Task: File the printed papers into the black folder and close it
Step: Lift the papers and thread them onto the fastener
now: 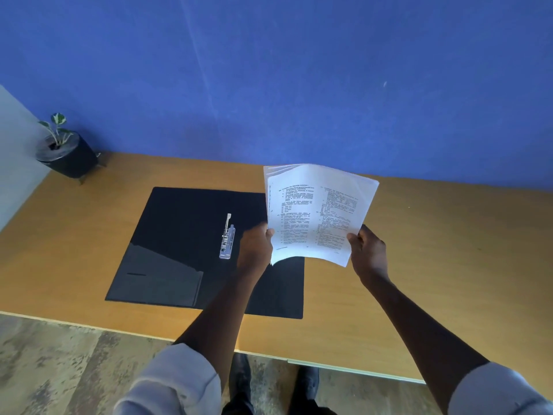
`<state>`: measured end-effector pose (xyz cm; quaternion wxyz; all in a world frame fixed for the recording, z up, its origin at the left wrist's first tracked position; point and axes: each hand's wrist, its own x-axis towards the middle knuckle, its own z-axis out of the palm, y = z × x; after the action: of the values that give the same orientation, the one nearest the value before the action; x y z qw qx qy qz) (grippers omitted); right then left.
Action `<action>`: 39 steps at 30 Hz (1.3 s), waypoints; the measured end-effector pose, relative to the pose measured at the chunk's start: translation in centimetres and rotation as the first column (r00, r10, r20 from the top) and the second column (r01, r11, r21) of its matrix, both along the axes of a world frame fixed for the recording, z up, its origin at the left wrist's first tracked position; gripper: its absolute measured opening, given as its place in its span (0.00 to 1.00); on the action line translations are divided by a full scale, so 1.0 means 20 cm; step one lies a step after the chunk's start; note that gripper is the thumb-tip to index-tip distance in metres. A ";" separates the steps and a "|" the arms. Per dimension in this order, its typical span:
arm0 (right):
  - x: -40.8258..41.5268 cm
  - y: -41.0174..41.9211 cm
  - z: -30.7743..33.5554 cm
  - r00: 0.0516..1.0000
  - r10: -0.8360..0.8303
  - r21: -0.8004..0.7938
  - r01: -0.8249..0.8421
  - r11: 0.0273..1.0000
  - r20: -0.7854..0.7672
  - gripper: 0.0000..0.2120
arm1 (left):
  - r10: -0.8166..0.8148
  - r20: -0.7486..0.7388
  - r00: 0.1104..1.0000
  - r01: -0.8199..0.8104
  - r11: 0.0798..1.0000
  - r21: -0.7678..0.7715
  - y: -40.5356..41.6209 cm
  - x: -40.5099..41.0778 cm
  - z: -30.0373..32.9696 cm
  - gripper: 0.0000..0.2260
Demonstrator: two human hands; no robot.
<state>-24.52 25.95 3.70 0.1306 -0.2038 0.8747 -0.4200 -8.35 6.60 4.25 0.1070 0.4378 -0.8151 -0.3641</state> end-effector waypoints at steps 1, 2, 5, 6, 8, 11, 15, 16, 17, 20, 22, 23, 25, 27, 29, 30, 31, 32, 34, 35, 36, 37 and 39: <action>-0.01 -0.01 0.00 1.000 -0.012 -0.003 0.012 1.000 0.004 0.06 | -0.002 -0.002 1.000 0.002 1.000 -0.006 -0.01 0.00 0.00 0.10; -0.01 -0.02 0.00 1.000 -0.019 -0.003 0.019 1.000 0.012 0.07 | -0.008 -0.001 1.000 0.008 1.000 -0.014 -0.02 0.00 0.02 0.10; 0.01 -0.05 0.01 0.999 -0.021 -0.016 0.022 1.000 0.044 0.07 | -0.015 0.019 1.000 0.015 0.999 -0.029 -0.06 0.03 0.04 0.14; 0.02 -0.06 0.01 0.998 -0.024 -0.023 0.025 0.999 0.060 0.05 | -0.016 0.033 0.999 0.017 0.999 -0.027 -0.08 0.04 0.05 0.14; 0.05 -0.09 0.01 0.992 -0.041 -0.041 0.046 0.998 0.121 0.02 | -0.028 0.059 0.998 0.027 1.000 0.012 -0.12 0.08 0.03 0.12; 0.10 -0.12 -0.03 0.974 -0.046 -0.049 0.058 0.997 0.223 0.03 | -0.066 0.105 0.992 0.058 0.995 0.079 -0.17 0.14 0.00 0.09; 0.15 -0.16 -0.11 0.947 -0.059 -0.016 0.067 0.998 0.317 0.03 | -0.083 0.180 0.980 0.055 0.987 0.152 -0.21 0.21 -0.06 0.09; 0.17 -0.17 -0.13 0.941 -0.062 -0.009 0.069 0.998 0.333 0.03 | -0.080 0.186 0.979 0.048 0.984 0.171 -0.22 0.23 -0.07 0.09; 0.18 -0.18 -0.15 0.937 -0.064 0.000 0.068 0.998 0.345 0.02 | -0.074 0.190 0.979 0.037 0.981 0.190 -0.23 0.25 -0.09 0.08; 0.22 -0.21 -0.20 0.929 -0.061 0.035 0.052 0.998 0.366 0.02 | -0.042 0.197 0.980 -0.008 0.969 0.248 -0.25 0.31 -0.14 0.13; 0.23 -0.22 -0.23 0.925 -0.073 0.058 0.055 0.997 0.374 0.02 | -0.034 0.215 0.976 -0.027 0.961 0.276 -0.25 0.36 -0.17 0.14; 0.23 -0.24 -0.25 0.923 -0.081 0.067 0.060 0.996 0.377 0.02 | -0.037 0.227 0.973 -0.030 0.958 0.286 -0.25 0.37 -0.18 0.13; 0.24 -0.26 -0.28 0.917 -0.090 0.080 0.064 0.995 0.390 0.01 | -0.034 0.247 0.968 -0.042 0.955 0.293 -0.26 0.41 -0.21 0.12; 0.24 -0.28 -0.31 0.913 -0.085 0.091 0.053 0.994 0.399 0.01 | -0.026 0.264 0.964 -0.052 0.958 0.282 -0.27 0.43 -0.24 0.12; 0.25 -0.31 -0.32 0.911 -0.073 0.090 0.039 0.995 0.406 0.01 | -0.011 0.285 0.959 -0.069 0.961 0.270 -0.28 0.45 -0.26 0.10; 0.25 -0.32 -0.33 0.911 -0.066 0.085 0.034 0.996 0.408 0.01 | -0.004 0.298 0.955 -0.078 0.962 0.263 -0.29 0.46 -0.26 0.09; 0.26 -0.34 -0.33 0.911 -0.060 0.081 0.029 0.996 0.409 0.02 | 0.003 0.306 0.952 -0.085 0.963 0.255 -0.30 0.47 -0.27 0.08; 0.26 -0.35 -0.34 0.910 -0.054 0.079 0.023 0.997 0.410 0.02 | 0.013 0.313 0.950 -0.094 0.965 0.247 -0.31 0.48 -0.27 0.08; 0.27 -0.38 -0.35 0.910 -0.049 0.086 0.015 0.996 0.411 0.02 | 0.032 0.323 0.946 -0.112 0.966 0.234 -0.32 0.50 -0.27 0.09; 0.28 -0.39 -0.35 0.911 -0.048 0.091 0.011 0.996 0.410 0.02 | 0.042 0.325 0.945 -0.122 0.966 0.229 -0.33 0.50 -0.27 0.10; 0.28 -0.40 -0.35 0.911 -0.045 0.096 0.006 0.995 0.410 0.02 | 0.048 0.326 0.944 -0.126 0.967 0.223 -0.34 0.51 -0.28 0.11; 0.29 -0.41 -0.35 0.910 -0.043 0.096 0.003 0.995 0.412 0.02 | 0.051 0.329 0.943 -0.128 0.968 0.217 -0.35 0.52 -0.28 0.11; 0.29 -0.43 -0.35 0.907 -0.048 0.091 0.011 0.996 0.419 0.01 | 0.060 0.331 0.942 -0.133 0.970 0.203 -0.36 0.53 -0.29 0.10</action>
<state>-18.64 17.38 -3.31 0.3183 -0.0893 0.8462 -0.4179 2.20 -0.60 -1.49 -0.0597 0.5402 -0.7531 -0.3707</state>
